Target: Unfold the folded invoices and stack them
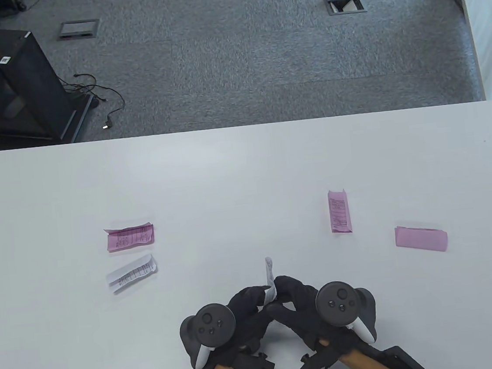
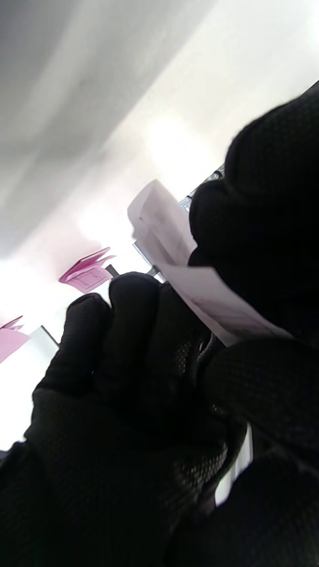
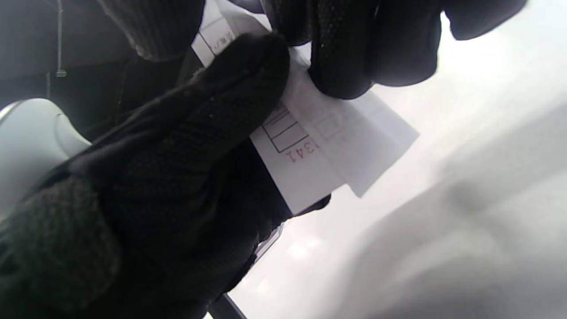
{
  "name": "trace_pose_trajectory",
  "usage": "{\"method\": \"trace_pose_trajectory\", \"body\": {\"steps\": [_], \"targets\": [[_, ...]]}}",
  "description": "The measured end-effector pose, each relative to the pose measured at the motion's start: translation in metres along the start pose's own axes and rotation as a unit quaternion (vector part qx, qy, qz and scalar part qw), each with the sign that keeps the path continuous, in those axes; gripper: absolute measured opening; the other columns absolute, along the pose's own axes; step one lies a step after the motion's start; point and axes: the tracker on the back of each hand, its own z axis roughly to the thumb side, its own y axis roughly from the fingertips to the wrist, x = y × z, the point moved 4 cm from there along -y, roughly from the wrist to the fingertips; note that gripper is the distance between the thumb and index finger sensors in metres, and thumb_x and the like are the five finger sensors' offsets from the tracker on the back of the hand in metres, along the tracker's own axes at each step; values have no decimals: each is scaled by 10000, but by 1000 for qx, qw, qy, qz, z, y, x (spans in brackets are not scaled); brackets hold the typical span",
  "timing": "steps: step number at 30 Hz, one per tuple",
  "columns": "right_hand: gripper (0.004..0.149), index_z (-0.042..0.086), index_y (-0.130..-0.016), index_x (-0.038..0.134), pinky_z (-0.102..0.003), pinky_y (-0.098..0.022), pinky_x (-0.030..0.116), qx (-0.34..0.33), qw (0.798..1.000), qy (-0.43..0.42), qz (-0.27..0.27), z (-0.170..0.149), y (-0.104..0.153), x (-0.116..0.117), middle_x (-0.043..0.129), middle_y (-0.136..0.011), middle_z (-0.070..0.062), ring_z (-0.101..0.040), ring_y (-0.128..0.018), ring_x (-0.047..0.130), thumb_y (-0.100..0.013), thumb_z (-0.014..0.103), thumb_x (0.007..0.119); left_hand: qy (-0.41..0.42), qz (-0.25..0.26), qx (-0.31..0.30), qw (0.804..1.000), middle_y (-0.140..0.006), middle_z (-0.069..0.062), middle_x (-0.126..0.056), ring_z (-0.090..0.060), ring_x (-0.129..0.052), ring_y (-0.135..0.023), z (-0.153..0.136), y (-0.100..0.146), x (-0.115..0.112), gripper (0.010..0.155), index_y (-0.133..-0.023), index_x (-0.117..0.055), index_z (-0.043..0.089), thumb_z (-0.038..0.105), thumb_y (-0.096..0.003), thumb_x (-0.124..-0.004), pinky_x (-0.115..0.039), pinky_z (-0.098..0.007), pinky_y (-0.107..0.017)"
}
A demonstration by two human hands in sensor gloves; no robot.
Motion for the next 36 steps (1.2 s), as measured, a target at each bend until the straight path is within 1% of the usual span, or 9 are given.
{"method": "trace_pose_trajectory", "body": {"steps": [4, 7, 13, 17, 21, 24, 28, 31, 36], "targets": [[690, 143, -973, 531, -604, -634, 606, 12, 1000, 2, -6, -7, -2, 1, 827, -825, -92, -392, -788, 822, -444, 567, 659, -34, -21, -18, 999, -876, -84, -931, -348, -885, -796, 5, 0, -5, 415, -872, -824, 256, 430, -496, -830, -777, -473, -573], [641, 142, -966, 545, -601, -640, 604, 12, 1000, -24, 5, -10, -4, 2, 833, -821, -95, -391, -787, 824, -463, 524, 649, -46, -25, -24, 998, -886, -81, -924, -353, -880, -805, 6, 0, -5, 417, -880, -820, 259, 431, -500, -820, -772, -480, -580], [549, 153, -945, 596, -590, -639, 618, 15, 998, -56, 12, -17, -7, 1, 867, -791, -83, -379, -765, 852, -483, 446, 645, -27, -36, -20, 999, -883, -83, -930, -360, -877, -810, 2, 0, -4, 416, -879, -828, 260, 435, -502, -810, -769, -491, -584], [520, 149, -940, 614, -589, -637, 622, 17, 998, -65, 13, -19, -9, 1, 882, -784, -80, -376, -758, 863, -494, 416, 633, -16, -35, -11, 999, -878, -79, -935, -356, -884, -803, -2, 0, -2, 412, -875, -831, 266, 439, -501, -809, -775, -485, -579], [472, 152, -915, 659, -589, -632, 629, 27, 997, -67, 3, -20, -10, -6, 916, -752, -60, -359, -736, 893, -503, 379, 627, 14, -26, 0, 1000, -871, -75, -944, -352, -894, -794, -6, 0, 1, 409, -873, -834, 274, 440, -501, -811, -782, -483, -570], [436, 159, -884, 694, -583, -627, 638, 33, 998, -46, -15, -23, -12, -16, 938, -713, -42, -344, -712, 911, -500, 359, 644, 28, -5, 16, 999, -859, -73, -954, -345, -907, -780, -10, 0, 8, 407, -870, -837, 271, 436, -499, -816, -793, -476, -559], [422, 158, -860, 718, -574, -619, 648, 50, 997, 13, -50, -34, -17, -35, 953, -660, -23, -322, -669, 931, -492, 361, 669, 45, 20, 67, 997, -824, -83, -969, -337, -928, -734, -23, -1, 21, 404, -865, -839, 250, 405, -492, -845, -807, -462, -528], [412, 160, -834, 741, -571, -616, 651, 68, 994, 57, -63, -44, -22, -49, 962, -615, -12, -309, -636, 941, -482, 369, 692, 23, 27, 109, 993, -763, -82, -994, -312, -960, -657, -34, -1, 30, 402, -857, -845, 232, 384, -485, -864, -828, -431, -478], [407, 160, -810, 765, -574, -614, 652, 62, 988, 134, -54, -52, -29, -54, 971, -583, -12, -308, -612, 948, -469, 376, 717, -45, 6, 153, 987, -697, -86, -1021, -274, -991, -548, -41, -3, 31, 406, -847, -856, 203, 364, -475, -884, -848, -390, -403]]}}
